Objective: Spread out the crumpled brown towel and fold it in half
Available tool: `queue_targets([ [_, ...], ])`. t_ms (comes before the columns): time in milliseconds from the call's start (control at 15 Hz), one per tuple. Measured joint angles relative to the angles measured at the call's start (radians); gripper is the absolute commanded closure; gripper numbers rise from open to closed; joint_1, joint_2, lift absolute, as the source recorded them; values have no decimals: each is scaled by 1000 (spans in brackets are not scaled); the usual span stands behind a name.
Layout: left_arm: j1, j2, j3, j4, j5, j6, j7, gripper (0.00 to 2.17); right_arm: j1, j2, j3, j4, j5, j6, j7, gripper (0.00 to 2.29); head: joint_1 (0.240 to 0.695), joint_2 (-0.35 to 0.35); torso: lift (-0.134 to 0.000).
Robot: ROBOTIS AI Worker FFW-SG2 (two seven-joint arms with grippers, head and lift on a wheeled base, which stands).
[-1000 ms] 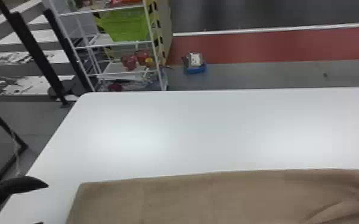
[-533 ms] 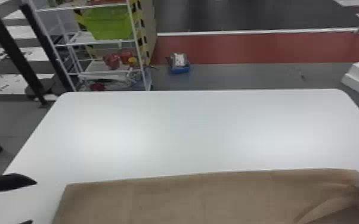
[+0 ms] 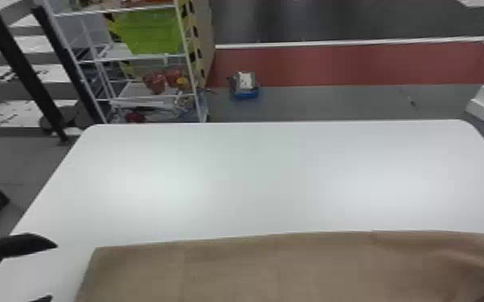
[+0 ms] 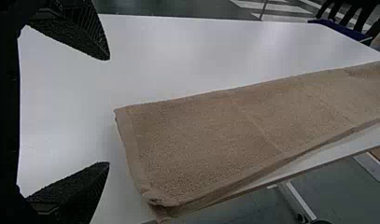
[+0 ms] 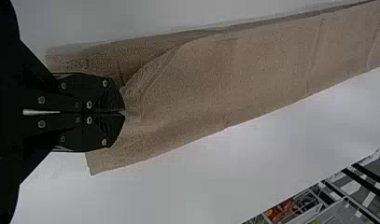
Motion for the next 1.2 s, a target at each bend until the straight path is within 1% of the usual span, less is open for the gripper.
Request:
queue_targets([
  [333, 0, 0, -12, 17, -4, -1, 14, 93, 26, 10, -33, 26, 22, -93, 0, 1204, 695, 89, -134],
  [400, 0, 0, -13, 17, -5, -1, 18, 93, 32, 15, -46, 33, 23, -120, 0, 1072, 695, 85, -134],
  [467, 0, 0, -15, 18, -6, -1, 21, 93, 36, 17, -57, 40, 23, -136, 0, 755, 695, 79, -134],
  [600, 0, 0, -18, 18, -8, -1, 23, 93, 46, 20, -80, 46, 16, -143, 0, 279, 695, 59, -134],
  [667, -1, 0, -18, 18, -10, -1, 23, 93, 56, 20, -92, 44, 13, -144, 0, 117, 695, 51, -134],
  [867, -6, 0, -18, 24, -14, 2, 25, 93, 90, 20, -117, 33, 7, -145, 0, 124, 695, 38, -134],
  [933, -8, 0, -19, 26, -18, 2, 25, 93, 93, 20, -127, 32, -17, -120, 0, 124, 695, 35, -134],
  [1067, -13, 0, -22, 30, -23, 1, 26, 93, 90, 16, -151, 28, -106, -1, 0, 120, 695, 19, -134],
  [1200, -15, 0, -24, 34, -24, 0, 26, 93, 70, 9, -173, 26, -187, 154, 0, 87, 695, -18, -134],
])
